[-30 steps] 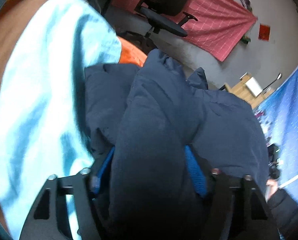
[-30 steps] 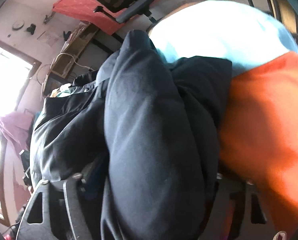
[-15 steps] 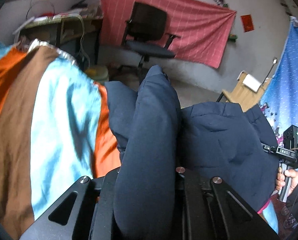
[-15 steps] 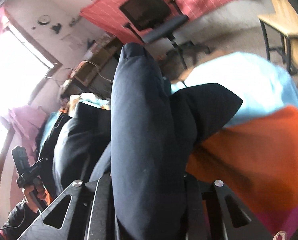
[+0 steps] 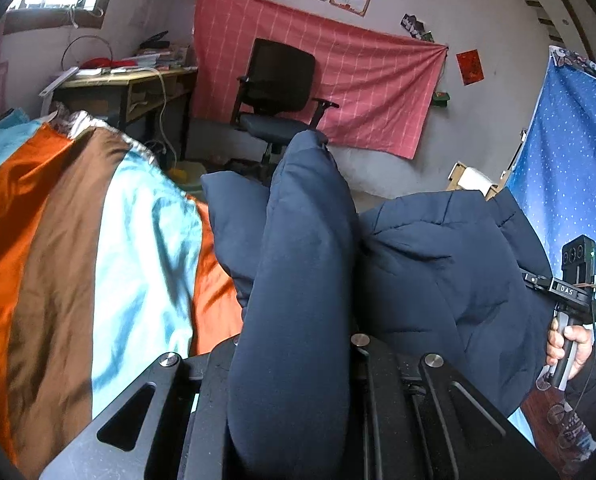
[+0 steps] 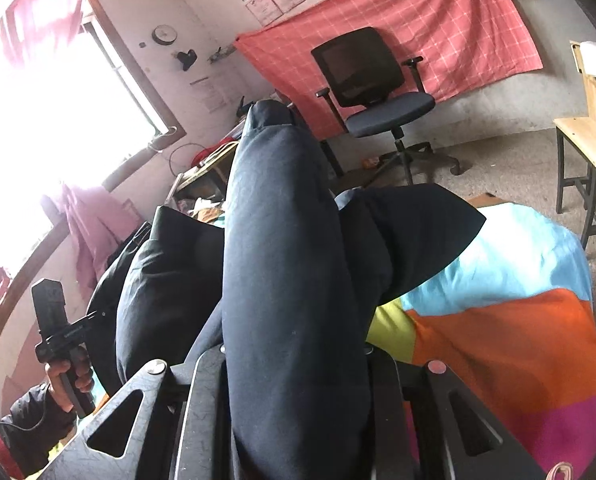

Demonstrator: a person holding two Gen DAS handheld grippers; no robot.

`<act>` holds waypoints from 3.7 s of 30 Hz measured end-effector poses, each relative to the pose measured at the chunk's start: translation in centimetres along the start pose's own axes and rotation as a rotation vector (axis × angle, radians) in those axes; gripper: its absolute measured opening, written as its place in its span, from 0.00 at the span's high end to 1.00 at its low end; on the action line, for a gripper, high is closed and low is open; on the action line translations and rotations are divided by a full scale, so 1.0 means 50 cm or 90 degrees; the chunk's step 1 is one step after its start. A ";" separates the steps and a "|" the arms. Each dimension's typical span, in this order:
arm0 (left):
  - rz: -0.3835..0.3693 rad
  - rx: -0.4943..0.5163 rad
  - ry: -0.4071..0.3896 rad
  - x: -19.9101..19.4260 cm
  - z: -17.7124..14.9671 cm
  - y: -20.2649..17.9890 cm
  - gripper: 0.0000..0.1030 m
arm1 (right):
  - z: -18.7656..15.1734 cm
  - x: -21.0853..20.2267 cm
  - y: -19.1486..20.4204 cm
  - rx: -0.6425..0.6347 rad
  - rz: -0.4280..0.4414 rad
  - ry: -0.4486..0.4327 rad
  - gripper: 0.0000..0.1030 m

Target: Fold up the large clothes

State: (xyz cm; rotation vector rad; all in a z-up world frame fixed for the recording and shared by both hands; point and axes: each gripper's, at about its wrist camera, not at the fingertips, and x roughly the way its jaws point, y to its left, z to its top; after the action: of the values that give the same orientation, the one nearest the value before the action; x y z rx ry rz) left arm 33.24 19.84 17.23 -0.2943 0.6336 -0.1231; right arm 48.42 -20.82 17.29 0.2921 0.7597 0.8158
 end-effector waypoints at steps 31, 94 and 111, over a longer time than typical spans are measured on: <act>0.192 -0.089 0.156 0.130 -0.189 0.090 0.54 | -0.186 0.081 -0.132 0.042 -0.244 0.109 0.22; 0.182 0.101 -0.110 -0.252 -0.428 -0.292 0.02 | -0.515 -0.253 0.304 -0.189 -0.281 -0.162 0.00; 0.202 0.046 -0.065 -0.270 -0.551 -0.249 0.02 | -0.635 -0.234 0.308 -0.163 -0.255 -0.112 0.00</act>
State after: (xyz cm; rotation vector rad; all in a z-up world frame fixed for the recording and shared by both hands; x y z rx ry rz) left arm 5.62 4.31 7.58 -0.1259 0.5657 0.1722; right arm 12.26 -20.75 8.60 -0.0207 0.5179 0.4912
